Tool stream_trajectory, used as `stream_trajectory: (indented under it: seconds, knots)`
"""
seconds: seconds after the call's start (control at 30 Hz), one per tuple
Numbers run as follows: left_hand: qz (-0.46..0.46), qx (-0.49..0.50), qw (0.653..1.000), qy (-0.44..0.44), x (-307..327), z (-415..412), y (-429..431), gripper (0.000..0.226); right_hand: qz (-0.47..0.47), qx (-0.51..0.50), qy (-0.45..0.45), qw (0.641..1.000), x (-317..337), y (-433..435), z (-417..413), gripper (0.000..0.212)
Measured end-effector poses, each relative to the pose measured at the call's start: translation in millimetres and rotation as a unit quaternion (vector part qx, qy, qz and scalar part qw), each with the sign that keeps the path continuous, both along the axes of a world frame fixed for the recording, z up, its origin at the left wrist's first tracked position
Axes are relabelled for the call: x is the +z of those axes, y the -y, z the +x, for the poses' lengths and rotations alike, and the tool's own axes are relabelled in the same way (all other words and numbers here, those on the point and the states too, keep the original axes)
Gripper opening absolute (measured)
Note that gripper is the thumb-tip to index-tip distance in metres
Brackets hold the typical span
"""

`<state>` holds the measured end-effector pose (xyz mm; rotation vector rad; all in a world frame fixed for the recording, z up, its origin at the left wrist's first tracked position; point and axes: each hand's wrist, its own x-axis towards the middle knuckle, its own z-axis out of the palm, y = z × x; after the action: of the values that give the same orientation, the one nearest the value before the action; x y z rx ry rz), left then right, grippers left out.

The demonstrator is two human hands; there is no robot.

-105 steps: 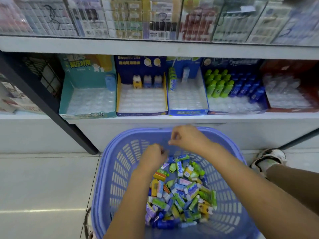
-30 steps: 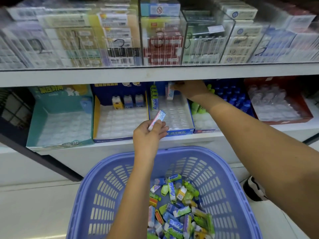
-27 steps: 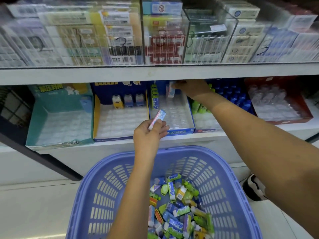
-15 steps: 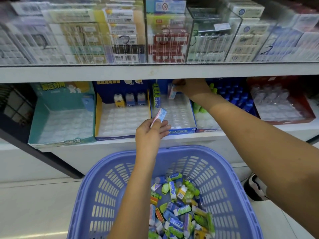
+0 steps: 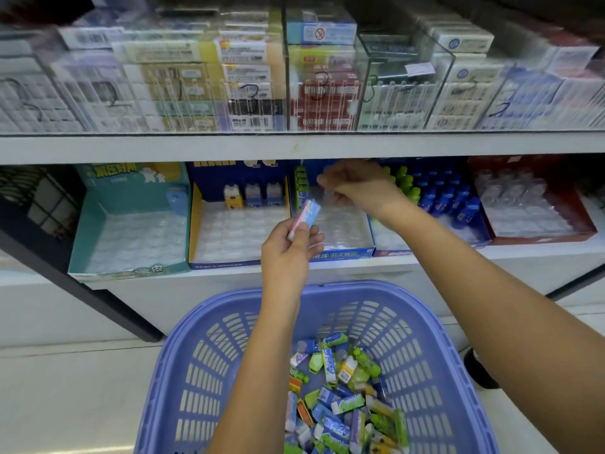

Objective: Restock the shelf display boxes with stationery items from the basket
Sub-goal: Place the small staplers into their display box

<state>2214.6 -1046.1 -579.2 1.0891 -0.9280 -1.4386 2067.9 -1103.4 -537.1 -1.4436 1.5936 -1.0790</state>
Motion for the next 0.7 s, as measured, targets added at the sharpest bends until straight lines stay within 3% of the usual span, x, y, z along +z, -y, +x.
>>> stream_trajectory:
  seconds: [0.03,0.1,0.17,0.23,0.33,0.43,0.5,0.7]
  knots:
    - [-0.013,0.0,1.0,0.002,0,-1,1,0.014,0.017,0.048,0.068,0.996,0,-12,2,0.006]
    - [-0.042,-0.011,0.999,0.021,0,-3,4,0.016,0.024,0.096,0.112,0.989,-3,-27,4,0.011]
    - [-0.068,-0.023,0.995,0.064,-1,-5,3,0.015,0.005,0.069,0.105,0.992,-2,-27,2,0.014]
    - [-0.108,-0.031,0.977,0.182,-5,-5,3,0.026,-0.021,0.011,0.092,0.996,0,-16,-5,0.013]
    - [-0.198,-0.088,0.892,0.396,-12,-4,-2,0.042,-0.065,-0.081,-0.029,0.994,-2,7,-16,0.016]
    - [-0.243,-0.18,0.807,0.508,-19,-6,-6,0.045,-0.072,-0.081,-0.13,0.986,-15,23,-21,0.016]
    - [-0.248,-0.194,0.79,0.526,-23,-5,-7,0.048,-0.071,-0.065,-0.169,0.981,-21,29,-22,0.013]
    - [-0.266,-0.19,0.792,0.516,-29,-4,-5,0.05,-0.07,-0.025,-0.31,0.948,-22,32,-25,0.015]
